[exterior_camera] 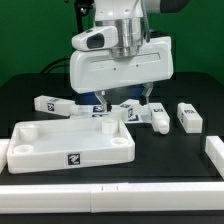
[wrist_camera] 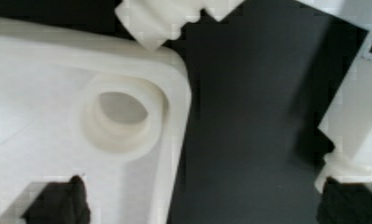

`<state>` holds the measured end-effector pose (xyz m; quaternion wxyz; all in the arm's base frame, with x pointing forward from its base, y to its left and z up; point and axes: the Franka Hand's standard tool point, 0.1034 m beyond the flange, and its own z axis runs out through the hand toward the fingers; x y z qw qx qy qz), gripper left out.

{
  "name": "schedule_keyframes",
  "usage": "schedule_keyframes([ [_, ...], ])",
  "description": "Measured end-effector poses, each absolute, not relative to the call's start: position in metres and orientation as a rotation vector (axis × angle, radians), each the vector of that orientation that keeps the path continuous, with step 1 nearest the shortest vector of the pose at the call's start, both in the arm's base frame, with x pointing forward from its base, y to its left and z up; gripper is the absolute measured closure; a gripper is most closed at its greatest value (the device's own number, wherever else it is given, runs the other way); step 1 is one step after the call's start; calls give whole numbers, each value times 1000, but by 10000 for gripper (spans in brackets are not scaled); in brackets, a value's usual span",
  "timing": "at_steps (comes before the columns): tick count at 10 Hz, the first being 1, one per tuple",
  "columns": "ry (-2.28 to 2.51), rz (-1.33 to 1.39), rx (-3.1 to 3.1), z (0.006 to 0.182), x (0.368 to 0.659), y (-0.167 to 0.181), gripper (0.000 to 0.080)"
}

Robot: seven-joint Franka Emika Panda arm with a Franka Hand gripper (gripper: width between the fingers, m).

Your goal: Assemble desk

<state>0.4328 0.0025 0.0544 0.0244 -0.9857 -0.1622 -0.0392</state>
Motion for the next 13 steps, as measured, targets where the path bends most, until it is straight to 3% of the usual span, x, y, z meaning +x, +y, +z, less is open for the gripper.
schedule_keyframes([
  [2, -781, -90, -2989, 53, 430, -17, 151],
  [5, -1620, -38, -2661, 51, 440, -40, 151],
  [9, -1857, -17, -2512, 48, 436, -44, 151],
  [13, -2223, 8, -2188, 17, 403, -102, 151],
])
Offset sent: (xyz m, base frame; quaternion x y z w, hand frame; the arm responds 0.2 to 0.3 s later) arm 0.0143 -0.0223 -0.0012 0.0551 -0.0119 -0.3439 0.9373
